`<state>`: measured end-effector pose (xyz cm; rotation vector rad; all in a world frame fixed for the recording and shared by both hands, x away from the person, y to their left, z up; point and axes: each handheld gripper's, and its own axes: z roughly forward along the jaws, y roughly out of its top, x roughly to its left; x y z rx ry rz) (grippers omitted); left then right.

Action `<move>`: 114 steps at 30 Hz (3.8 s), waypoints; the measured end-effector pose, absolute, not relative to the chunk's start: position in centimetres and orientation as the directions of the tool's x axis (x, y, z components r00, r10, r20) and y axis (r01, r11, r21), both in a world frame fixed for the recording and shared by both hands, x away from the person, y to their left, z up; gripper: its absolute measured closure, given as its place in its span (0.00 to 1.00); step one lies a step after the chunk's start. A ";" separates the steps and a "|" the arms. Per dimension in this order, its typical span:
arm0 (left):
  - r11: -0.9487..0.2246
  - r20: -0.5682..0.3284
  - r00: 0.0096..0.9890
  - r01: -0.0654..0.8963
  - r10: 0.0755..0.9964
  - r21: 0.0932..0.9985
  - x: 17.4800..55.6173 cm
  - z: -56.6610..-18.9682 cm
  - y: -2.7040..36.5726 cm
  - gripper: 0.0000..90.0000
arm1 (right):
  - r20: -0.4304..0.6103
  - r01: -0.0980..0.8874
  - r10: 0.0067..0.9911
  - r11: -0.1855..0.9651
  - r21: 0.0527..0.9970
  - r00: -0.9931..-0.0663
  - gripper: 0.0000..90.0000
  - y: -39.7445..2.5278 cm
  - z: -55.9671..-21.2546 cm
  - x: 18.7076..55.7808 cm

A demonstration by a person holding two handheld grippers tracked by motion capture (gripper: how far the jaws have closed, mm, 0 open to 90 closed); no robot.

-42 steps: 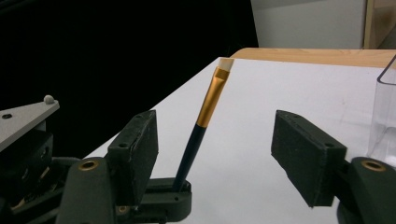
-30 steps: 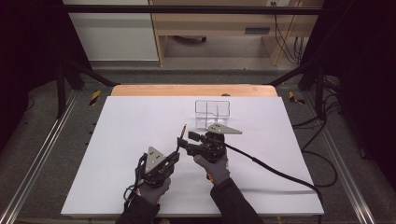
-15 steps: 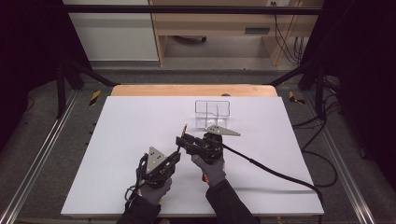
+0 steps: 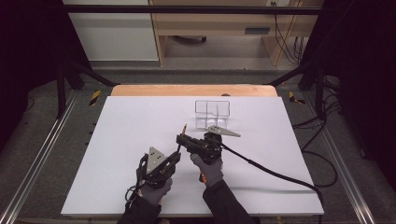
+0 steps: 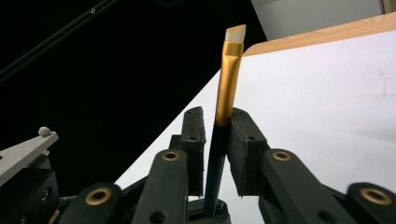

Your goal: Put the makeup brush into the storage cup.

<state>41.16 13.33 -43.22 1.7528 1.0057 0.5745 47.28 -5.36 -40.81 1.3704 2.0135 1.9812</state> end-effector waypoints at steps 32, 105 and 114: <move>-0.252 0.007 0.631 0.300 0.776 0.920 40.9 -42.3 14.4 0.53 | 0.496 0.499 0.580 -0.171 0.850 -0.646 0.93 -6.0 -39.8 47.1; -0.270 -0.004 0.607 0.358 0.794 0.894 43.0 -41.7 23.3 0.09 | 0.246 0.331 0.780 -0.053 0.942 -0.575 0.93 -10.5 -36.8 51.9; -0.266 -0.006 0.600 0.363 0.800 0.893 43.2 -41.7 23.6 0.09 | 0.227 0.313 0.789 -0.047 0.949 -0.570 0.93 -10.4 -35.9 52.7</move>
